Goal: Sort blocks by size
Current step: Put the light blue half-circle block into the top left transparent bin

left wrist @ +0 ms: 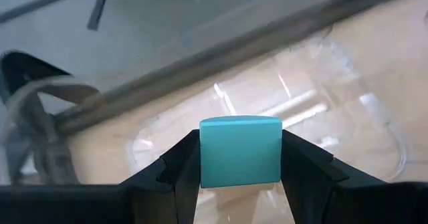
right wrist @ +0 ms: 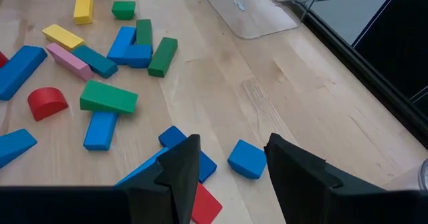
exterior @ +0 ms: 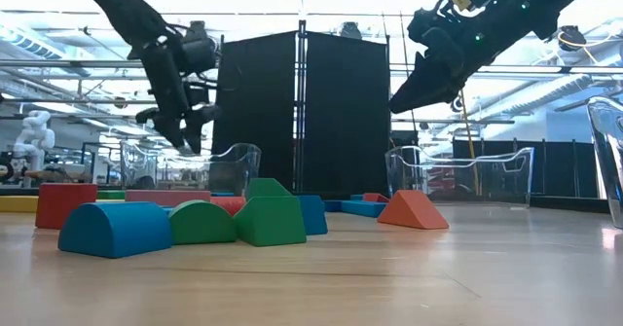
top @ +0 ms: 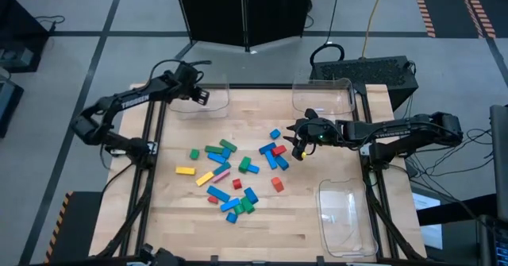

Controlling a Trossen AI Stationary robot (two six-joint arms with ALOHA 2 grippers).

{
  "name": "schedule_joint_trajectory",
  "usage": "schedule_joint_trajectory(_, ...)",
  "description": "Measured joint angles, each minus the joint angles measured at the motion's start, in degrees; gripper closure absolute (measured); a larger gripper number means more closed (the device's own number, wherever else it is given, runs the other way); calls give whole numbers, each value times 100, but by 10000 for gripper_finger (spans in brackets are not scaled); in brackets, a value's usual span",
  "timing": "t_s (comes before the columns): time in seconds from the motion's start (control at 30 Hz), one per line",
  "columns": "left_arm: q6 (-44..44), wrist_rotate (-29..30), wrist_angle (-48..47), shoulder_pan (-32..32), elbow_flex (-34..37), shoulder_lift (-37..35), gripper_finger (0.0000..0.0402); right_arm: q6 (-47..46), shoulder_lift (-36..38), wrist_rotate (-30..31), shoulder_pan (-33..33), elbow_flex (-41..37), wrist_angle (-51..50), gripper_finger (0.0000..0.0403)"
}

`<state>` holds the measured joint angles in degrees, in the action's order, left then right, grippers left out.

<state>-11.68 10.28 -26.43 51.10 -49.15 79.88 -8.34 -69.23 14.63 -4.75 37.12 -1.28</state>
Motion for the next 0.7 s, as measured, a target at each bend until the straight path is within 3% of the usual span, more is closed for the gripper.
schedule_joint_trajectory(0.23, -1, -433, -13, 297, -4, 391, 230, 3, 0, 2, -2, 0, -2, 236)
schedule_joint_trajectory(0.7, 363, -443, -93, 482, -13, 846, 230, 3, 0, 4, -4, 0, -26, 236)
